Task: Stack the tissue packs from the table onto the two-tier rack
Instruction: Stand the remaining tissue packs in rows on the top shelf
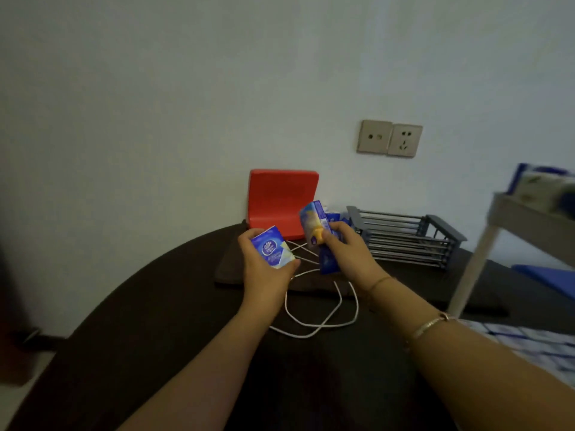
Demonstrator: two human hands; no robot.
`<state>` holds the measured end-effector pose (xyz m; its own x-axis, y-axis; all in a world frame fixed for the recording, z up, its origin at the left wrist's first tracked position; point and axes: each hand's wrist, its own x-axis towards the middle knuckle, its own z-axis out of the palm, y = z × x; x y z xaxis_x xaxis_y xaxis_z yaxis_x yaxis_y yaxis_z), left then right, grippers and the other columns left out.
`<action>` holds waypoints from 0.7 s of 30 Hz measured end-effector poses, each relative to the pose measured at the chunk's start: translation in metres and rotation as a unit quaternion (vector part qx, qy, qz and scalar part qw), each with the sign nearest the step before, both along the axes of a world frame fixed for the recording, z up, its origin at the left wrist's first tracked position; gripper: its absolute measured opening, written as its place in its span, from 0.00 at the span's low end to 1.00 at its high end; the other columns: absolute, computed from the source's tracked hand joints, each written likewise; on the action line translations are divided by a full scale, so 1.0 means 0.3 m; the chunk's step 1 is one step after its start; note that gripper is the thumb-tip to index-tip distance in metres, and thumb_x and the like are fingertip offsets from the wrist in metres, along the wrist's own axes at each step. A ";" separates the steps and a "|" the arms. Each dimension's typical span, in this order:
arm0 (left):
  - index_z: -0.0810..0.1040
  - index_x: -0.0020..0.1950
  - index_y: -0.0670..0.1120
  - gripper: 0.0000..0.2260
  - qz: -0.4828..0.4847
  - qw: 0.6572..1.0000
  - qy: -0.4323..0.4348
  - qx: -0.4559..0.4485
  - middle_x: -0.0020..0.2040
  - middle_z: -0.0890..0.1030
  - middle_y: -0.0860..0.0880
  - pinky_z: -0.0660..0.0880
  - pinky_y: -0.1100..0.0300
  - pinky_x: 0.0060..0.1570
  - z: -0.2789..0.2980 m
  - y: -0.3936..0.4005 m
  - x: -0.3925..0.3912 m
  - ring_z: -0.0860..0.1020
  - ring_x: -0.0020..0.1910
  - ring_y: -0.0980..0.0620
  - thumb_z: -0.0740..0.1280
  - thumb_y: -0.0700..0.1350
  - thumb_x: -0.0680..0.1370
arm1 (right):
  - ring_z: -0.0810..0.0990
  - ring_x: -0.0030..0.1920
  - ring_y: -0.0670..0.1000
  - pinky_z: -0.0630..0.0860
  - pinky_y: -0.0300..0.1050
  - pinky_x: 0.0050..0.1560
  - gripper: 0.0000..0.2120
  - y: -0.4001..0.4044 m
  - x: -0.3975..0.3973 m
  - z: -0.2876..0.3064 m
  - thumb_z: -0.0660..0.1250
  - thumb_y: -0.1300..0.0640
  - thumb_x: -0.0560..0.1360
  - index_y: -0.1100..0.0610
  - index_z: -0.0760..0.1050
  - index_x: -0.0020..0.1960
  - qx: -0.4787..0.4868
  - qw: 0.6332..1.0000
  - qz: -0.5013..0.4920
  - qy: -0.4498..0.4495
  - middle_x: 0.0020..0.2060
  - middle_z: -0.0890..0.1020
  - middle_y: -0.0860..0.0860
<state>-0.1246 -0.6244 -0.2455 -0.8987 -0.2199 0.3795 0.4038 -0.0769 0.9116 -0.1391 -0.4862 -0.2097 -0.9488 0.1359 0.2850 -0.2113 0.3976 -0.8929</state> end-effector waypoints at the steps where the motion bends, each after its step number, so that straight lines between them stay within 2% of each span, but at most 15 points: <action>1: 0.61 0.60 0.49 0.32 -0.007 1.000 0.002 -0.001 0.50 0.73 0.52 0.75 0.72 0.37 0.036 -0.017 0.044 0.77 0.42 0.58 0.73 0.27 0.67 | 0.75 0.49 0.49 0.75 0.42 0.47 0.11 -0.016 0.074 0.038 0.59 0.56 0.80 0.57 0.70 0.61 -0.034 0.999 0.020 -0.009 0.56 0.74 0.54; 2: 0.61 0.60 0.50 0.32 -0.015 1.000 0.002 0.001 0.51 0.73 0.50 0.76 0.70 0.38 0.070 -0.033 0.091 0.77 0.43 0.57 0.72 0.27 0.67 | 0.76 0.49 0.49 0.77 0.44 0.49 0.11 -0.028 0.146 0.072 0.59 0.56 0.80 0.57 0.70 0.61 -0.067 0.997 0.040 -0.021 0.56 0.75 0.54; 4: 0.60 0.61 0.55 0.32 -0.028 1.000 -0.007 0.002 0.57 0.72 0.46 0.81 0.58 0.45 0.137 -0.063 0.191 0.78 0.49 0.52 0.71 0.29 0.70 | 0.78 0.52 0.52 0.79 0.53 0.53 0.10 -0.041 0.288 0.132 0.59 0.54 0.80 0.55 0.71 0.60 -0.117 0.989 0.082 -0.046 0.57 0.76 0.54; 6: 0.58 0.61 0.58 0.32 -0.035 0.999 -0.011 0.005 0.61 0.71 0.45 0.81 0.51 0.46 0.198 -0.081 0.295 0.78 0.54 0.49 0.69 0.29 0.71 | 0.78 0.56 0.55 0.80 0.57 0.48 0.12 -0.043 0.435 0.198 0.60 0.52 0.80 0.53 0.71 0.62 -0.153 0.980 0.112 -0.066 0.59 0.76 0.54; 8: 0.58 0.62 0.61 0.33 -0.039 0.999 -0.007 0.010 0.63 0.69 0.46 0.82 0.51 0.43 0.249 -0.081 0.397 0.77 0.56 0.48 0.68 0.29 0.72 | 0.79 0.57 0.56 0.81 0.58 0.45 0.13 -0.030 0.574 0.258 0.60 0.51 0.80 0.52 0.70 0.63 -0.181 0.971 0.139 -0.072 0.59 0.76 0.53; 10: 0.58 0.63 0.64 0.35 -0.058 0.998 -0.005 0.007 0.66 0.67 0.46 0.82 0.52 0.41 0.298 -0.065 0.489 0.75 0.59 0.45 0.67 0.29 0.73 | 0.80 0.56 0.57 0.81 0.60 0.47 0.13 -0.003 0.699 0.308 0.60 0.51 0.80 0.52 0.70 0.63 -0.200 0.962 0.173 -0.072 0.59 0.77 0.54; 13: 0.65 0.65 0.61 0.29 -0.093 0.995 0.005 -0.022 0.67 0.66 0.45 0.81 0.46 0.45 0.386 -0.031 0.610 0.74 0.62 0.44 0.64 0.30 0.75 | 0.81 0.55 0.57 0.79 0.62 0.50 0.12 0.052 0.851 0.371 0.61 0.51 0.79 0.52 0.72 0.61 -0.203 0.955 0.201 -0.086 0.58 0.78 0.55; 16: 0.71 0.63 0.58 0.18 -0.165 0.986 0.017 -0.021 0.65 0.70 0.45 0.81 0.45 0.47 0.494 0.037 0.731 0.77 0.58 0.44 0.60 0.37 0.80 | 0.81 0.55 0.58 0.79 0.61 0.49 0.11 0.128 0.967 0.423 0.62 0.50 0.79 0.50 0.73 0.60 -0.199 0.953 0.206 -0.099 0.58 0.78 0.56; 18: 0.70 0.62 0.54 0.11 -0.202 0.979 0.007 0.014 0.61 0.74 0.46 0.81 0.49 0.42 0.560 0.097 0.808 0.79 0.55 0.45 0.60 0.43 0.81 | 0.81 0.56 0.58 0.79 0.61 0.48 0.11 0.185 1.026 0.453 0.62 0.51 0.79 0.50 0.73 0.60 -0.207 0.951 0.209 -0.100 0.59 0.78 0.56; 21: 0.70 0.63 0.50 0.15 -0.206 0.978 0.029 -0.005 0.53 0.78 0.51 0.80 0.54 0.37 0.621 0.196 0.879 0.81 0.48 0.50 0.67 0.47 0.77 | 0.82 0.53 0.57 0.80 0.59 0.45 0.12 0.276 1.101 0.497 0.62 0.50 0.78 0.50 0.73 0.61 -0.214 0.948 0.217 -0.087 0.60 0.78 0.56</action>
